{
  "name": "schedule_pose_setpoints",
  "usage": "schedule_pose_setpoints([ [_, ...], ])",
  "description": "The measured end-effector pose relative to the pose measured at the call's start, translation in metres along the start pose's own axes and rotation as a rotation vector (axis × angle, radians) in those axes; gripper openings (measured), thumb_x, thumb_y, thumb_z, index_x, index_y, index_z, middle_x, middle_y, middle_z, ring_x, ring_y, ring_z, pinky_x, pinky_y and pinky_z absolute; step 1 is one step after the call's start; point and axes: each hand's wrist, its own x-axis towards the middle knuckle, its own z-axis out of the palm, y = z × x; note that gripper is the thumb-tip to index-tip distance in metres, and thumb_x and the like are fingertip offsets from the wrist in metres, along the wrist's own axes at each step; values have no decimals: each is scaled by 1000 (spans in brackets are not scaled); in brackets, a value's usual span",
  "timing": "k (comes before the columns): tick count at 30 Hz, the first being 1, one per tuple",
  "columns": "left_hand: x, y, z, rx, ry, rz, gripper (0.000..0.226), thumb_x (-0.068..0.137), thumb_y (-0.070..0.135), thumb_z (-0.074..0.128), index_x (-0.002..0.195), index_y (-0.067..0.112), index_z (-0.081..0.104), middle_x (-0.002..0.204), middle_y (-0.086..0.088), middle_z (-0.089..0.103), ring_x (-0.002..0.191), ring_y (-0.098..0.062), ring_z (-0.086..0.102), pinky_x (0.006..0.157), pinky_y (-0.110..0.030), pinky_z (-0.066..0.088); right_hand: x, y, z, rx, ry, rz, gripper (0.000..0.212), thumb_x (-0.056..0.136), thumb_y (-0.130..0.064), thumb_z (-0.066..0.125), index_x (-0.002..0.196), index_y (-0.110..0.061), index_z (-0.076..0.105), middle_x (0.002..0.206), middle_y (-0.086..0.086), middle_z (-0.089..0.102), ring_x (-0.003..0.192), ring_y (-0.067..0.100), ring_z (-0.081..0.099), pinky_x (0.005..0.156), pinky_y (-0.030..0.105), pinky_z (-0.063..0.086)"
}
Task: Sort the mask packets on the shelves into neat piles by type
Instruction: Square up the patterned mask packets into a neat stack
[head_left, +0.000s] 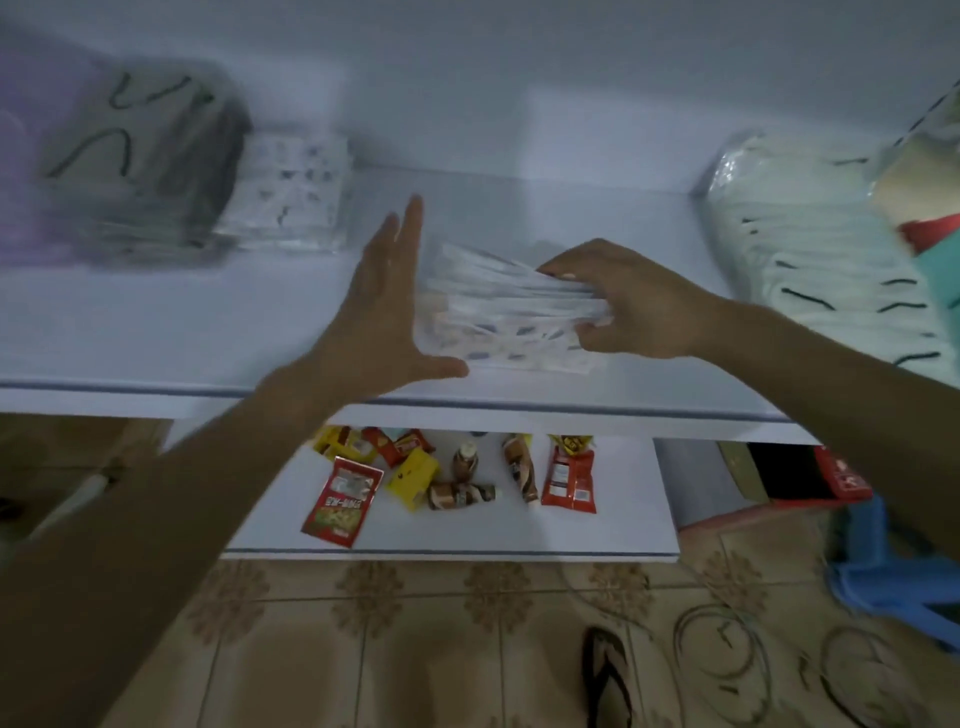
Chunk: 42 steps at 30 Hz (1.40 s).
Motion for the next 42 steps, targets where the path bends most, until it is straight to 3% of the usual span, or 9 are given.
schedule_pose_setpoints([
  [4,39,5,-5,100,-171,99,137,44,58,81,142,33,-12,156,-12,12,143,-23,15,114,-36,18,1,8,-4,-4,-73,-1,65,80,-8,66,138,-20,39,106,-11,47,100,9,36,76,15,30],
  [11,61,-6,1,21,-152,32,120,58,24,86,147,34,6,144,-3,37,114,-18,48,86,-16,34,-11,29,13,433,187,105,90,62,-35,74,140,-25,31,125,-17,46,114,-7,45,93,2,37],
  [16,35,-14,32,-248,206,21,125,61,9,83,147,12,-7,103,59,31,78,26,46,73,4,37,-9,33,44,1071,438,298,101,49,-31,77,140,-27,32,115,-12,46,119,17,51,81,20,53],
  [18,31,-18,45,-370,216,-50,122,64,7,80,147,11,-9,120,35,44,90,32,40,85,8,29,-3,35,47,1155,479,320,107,47,-35,76,143,-26,29,117,-13,42,125,19,46,90,24,49],
  [21,36,-16,47,-415,195,-60,130,57,23,82,147,14,-12,156,-3,-2,137,2,8,109,-10,20,3,39,48,1134,496,358,107,48,-40,77,143,-27,30,125,-10,37,129,16,41,103,31,40],
  [27,39,9,53,-200,459,223,118,69,14,81,139,-16,-9,151,-27,-7,122,30,13,102,0,21,-5,47,27,1189,630,237,93,47,-34,84,127,-31,38,136,-7,35,127,14,43,96,31,50],
  [31,36,14,74,-278,326,149,115,70,-4,77,140,-11,-15,147,-7,-12,123,31,5,91,8,23,-20,60,32,1017,441,289,95,62,-13,74,143,-26,26,131,-12,33,129,10,37,94,25,50],
  [35,31,15,70,-297,293,97,121,69,-4,77,140,-5,-21,149,-5,-19,113,38,13,90,8,24,-17,61,33,1082,380,330,121,41,-47,82,145,-30,23,143,-2,31,133,20,38,110,36,34],
  [42,35,15,45,46,218,141,115,68,30,82,137,47,-8,129,-10,47,111,-12,48,89,-28,41,-8,62,34,1161,437,335,124,40,-58,83,146,-31,24,143,-4,34,110,7,51,102,28,40],
])
